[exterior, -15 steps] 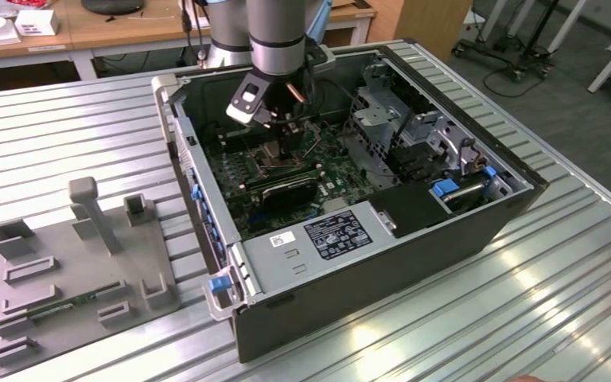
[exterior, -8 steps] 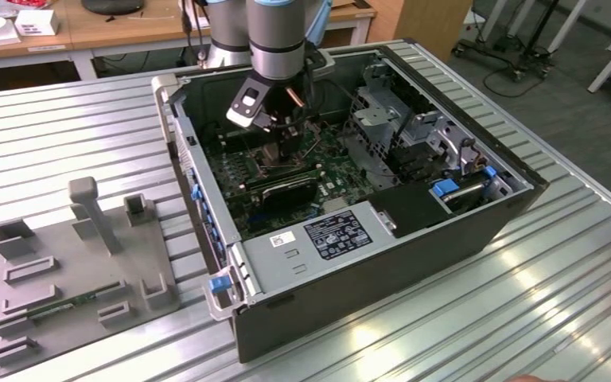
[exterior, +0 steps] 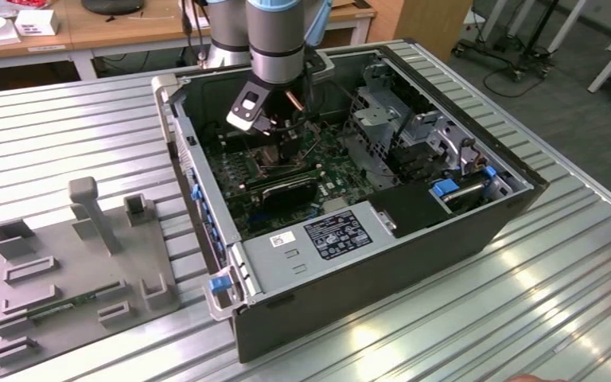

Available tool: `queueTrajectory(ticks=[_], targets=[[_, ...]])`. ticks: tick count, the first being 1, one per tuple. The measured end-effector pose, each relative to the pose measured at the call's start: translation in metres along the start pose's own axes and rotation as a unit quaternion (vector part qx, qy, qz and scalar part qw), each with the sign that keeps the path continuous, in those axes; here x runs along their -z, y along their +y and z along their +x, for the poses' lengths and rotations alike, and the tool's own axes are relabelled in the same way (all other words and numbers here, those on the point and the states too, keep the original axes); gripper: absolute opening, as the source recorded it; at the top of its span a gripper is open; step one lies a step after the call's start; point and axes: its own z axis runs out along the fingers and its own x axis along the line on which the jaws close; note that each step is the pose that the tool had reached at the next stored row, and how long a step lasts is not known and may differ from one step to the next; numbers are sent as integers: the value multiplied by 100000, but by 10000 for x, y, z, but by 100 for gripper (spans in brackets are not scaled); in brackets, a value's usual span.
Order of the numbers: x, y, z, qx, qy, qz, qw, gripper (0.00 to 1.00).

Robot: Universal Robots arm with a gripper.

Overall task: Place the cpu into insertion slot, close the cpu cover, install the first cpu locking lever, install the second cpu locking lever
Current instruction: 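Place the cpu into insertion slot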

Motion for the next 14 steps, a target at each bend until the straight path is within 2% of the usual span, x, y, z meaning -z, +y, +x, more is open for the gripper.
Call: queueTrajectory(ticks=[14], targets=[[-62,-10,-1,-10,90,-4,100000,54]])
